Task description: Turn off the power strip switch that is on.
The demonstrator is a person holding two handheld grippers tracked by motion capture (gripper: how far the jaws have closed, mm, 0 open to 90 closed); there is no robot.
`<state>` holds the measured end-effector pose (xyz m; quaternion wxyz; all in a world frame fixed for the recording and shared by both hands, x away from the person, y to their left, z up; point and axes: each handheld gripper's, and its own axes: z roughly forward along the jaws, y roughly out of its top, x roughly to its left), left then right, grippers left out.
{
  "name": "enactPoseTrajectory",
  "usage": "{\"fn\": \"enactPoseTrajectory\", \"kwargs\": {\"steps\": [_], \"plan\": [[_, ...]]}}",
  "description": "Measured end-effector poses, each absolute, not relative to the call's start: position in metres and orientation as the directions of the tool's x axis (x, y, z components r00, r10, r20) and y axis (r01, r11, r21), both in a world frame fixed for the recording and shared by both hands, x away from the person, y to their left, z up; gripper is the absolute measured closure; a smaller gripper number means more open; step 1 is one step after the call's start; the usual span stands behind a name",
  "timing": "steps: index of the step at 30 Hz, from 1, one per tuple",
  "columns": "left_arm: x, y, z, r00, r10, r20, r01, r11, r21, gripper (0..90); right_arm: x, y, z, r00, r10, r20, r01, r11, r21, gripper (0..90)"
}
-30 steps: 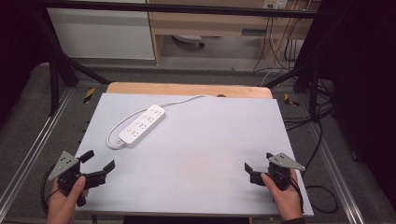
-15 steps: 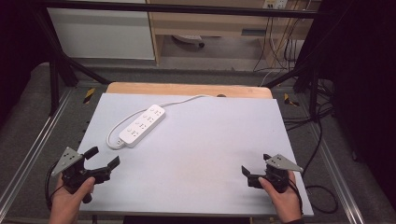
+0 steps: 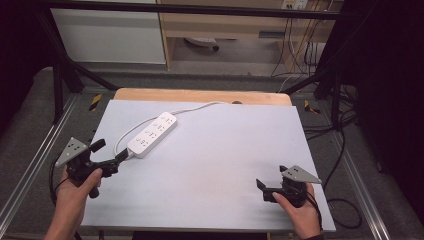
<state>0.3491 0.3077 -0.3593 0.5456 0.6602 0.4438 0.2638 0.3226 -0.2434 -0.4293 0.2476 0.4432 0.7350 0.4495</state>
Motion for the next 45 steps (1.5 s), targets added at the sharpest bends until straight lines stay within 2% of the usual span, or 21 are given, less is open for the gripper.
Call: {"fn": "enactPoseTrajectory", "kwargs": {"steps": [9,22,45], "plan": [[0.376,0.308,-0.356,0.452,0.881,-0.137,0.313,-0.013,0.950,5.8,0.322,-0.241,-0.430,-0.519,0.854,0.032,0.421,0.223,0.879,2.9],[0.418,0.305,-0.365,0.422,0.895,-0.143,0.354,-0.017,0.935,6.9,0.323,-0.242,-0.431,-0.518,0.855,0.040,0.428,0.218,0.877,3.0],[0.463,0.288,-0.398,0.401,0.909,-0.115,0.423,-0.073,0.903,8.4,0.328,-0.241,-0.433,-0.520,0.853,0.043,0.434,0.220,0.874,3.2]]}}
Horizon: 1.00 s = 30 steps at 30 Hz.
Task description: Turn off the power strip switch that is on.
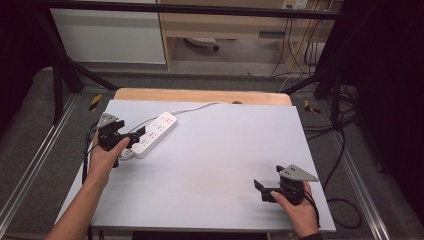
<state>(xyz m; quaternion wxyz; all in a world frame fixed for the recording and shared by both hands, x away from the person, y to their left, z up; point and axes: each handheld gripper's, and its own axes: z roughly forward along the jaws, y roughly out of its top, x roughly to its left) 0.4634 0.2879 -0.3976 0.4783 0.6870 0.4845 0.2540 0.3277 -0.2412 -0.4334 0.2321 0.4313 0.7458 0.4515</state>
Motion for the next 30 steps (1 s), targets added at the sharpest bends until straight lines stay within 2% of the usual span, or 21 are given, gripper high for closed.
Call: {"fn": "enactPoseTrajectory", "kwargs": {"steps": [12,16,22,28,30], "plan": [[0.477,0.282,-0.409,0.418,0.905,-0.080,0.446,-0.128,0.886,14.8,0.328,-0.242,-0.434,-0.522,0.852,0.043,0.441,0.227,0.868,3.4],[0.477,0.280,-0.409,0.423,0.903,-0.075,0.448,-0.136,0.884,21.5,0.327,-0.242,-0.434,-0.520,0.853,0.046,0.442,0.223,0.869,3.4],[0.477,0.282,-0.410,0.434,0.898,-0.074,0.447,-0.144,0.883,38.7,0.328,-0.242,-0.434,-0.523,0.851,0.048,0.447,0.226,0.866,3.8],[0.480,0.282,-0.412,0.432,0.899,-0.072,0.445,-0.143,0.884,52.2,0.328,-0.241,-0.435,-0.524,0.850,0.045,0.446,0.229,0.865,3.9],[0.480,0.282,-0.412,0.425,0.901,-0.092,0.452,-0.123,0.883,57.9,0.327,-0.242,-0.434,-0.524,0.851,0.045,0.445,0.228,0.866,3.8]]}}
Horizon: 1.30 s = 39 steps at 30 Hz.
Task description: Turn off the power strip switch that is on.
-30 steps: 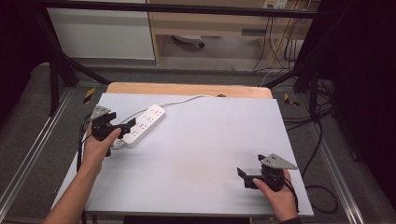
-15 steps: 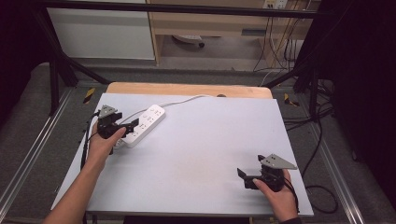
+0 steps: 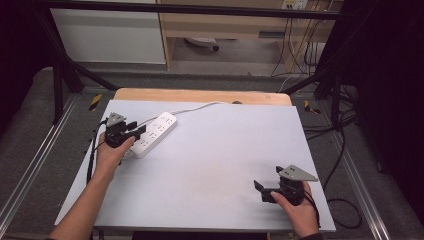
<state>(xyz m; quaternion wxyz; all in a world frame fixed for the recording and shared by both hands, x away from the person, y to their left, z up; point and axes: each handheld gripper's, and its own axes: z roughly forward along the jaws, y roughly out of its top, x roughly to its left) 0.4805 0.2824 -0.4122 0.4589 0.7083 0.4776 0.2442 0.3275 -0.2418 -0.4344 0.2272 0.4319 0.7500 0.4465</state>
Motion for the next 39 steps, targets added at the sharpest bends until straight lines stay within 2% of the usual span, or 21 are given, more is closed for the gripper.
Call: {"fn": "enactPoseTrajectory", "kwargs": {"steps": [7,12,19,39], "plan": [[0.482,0.284,-0.413,0.418,0.902,-0.104,0.464,-0.114,0.878,76.9,0.327,-0.242,-0.434,-0.524,0.851,0.047,0.449,0.229,0.864,3.8],[0.483,0.284,-0.416,0.432,0.898,-0.080,0.469,-0.148,0.871,83.5,0.328,-0.242,-0.435,-0.522,0.852,0.046,0.448,0.228,0.865,3.8],[0.484,0.285,-0.420,0.455,0.886,-0.093,0.490,-0.161,0.857,90.0,0.327,-0.243,-0.435,-0.518,0.854,0.047,0.450,0.226,0.864,3.7],[0.500,0.278,-0.426,0.474,0.876,-0.087,0.521,-0.199,0.830,90.0,0.326,-0.244,-0.435,-0.526,0.849,0.050,0.450,0.228,0.864,3.7]]}}
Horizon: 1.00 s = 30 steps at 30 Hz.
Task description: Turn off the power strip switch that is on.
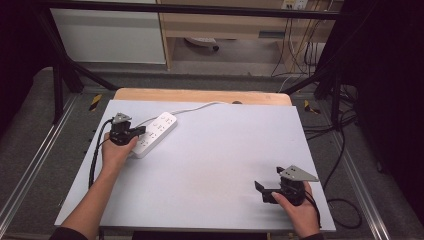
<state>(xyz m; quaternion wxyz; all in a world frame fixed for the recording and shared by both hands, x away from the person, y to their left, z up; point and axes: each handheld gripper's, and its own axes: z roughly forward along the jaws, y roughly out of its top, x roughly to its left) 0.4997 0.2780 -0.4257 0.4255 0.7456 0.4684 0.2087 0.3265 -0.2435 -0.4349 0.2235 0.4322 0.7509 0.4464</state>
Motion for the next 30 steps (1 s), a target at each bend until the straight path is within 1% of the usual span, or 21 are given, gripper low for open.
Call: {"fn": "enactPoseTrajectory", "kwargs": {"steps": [2,6,15,30], "plan": [[0.5017,0.2764,-0.4248,0.474,0.878,-0.071,0.517,-0.213,0.829,90.0,0.3267,-0.2438,-0.4349,-0.527,0.848,0.052,0.450,0.227,0.863,3.7],[0.5048,0.2776,-0.4273,0.465,0.882,-0.083,0.522,-0.197,0.830,90.0,0.3265,-0.2442,-0.4348,-0.530,0.847,0.044,0.445,0.233,0.864,3.8],[0.5061,0.2750,-0.4292,0.467,0.882,-0.064,0.512,-0.211,0.833,90.0,0.3267,-0.2440,-0.4353,-0.526,0.849,0.044,0.448,0.232,0.864,3.7],[0.5095,0.2720,-0.4306,0.465,0.884,-0.044,0.528,-0.237,0.816,90.0,0.3273,-0.2444,-0.4368,-0.526,0.849,0.049,0.455,0.232,0.860,3.8]]}}
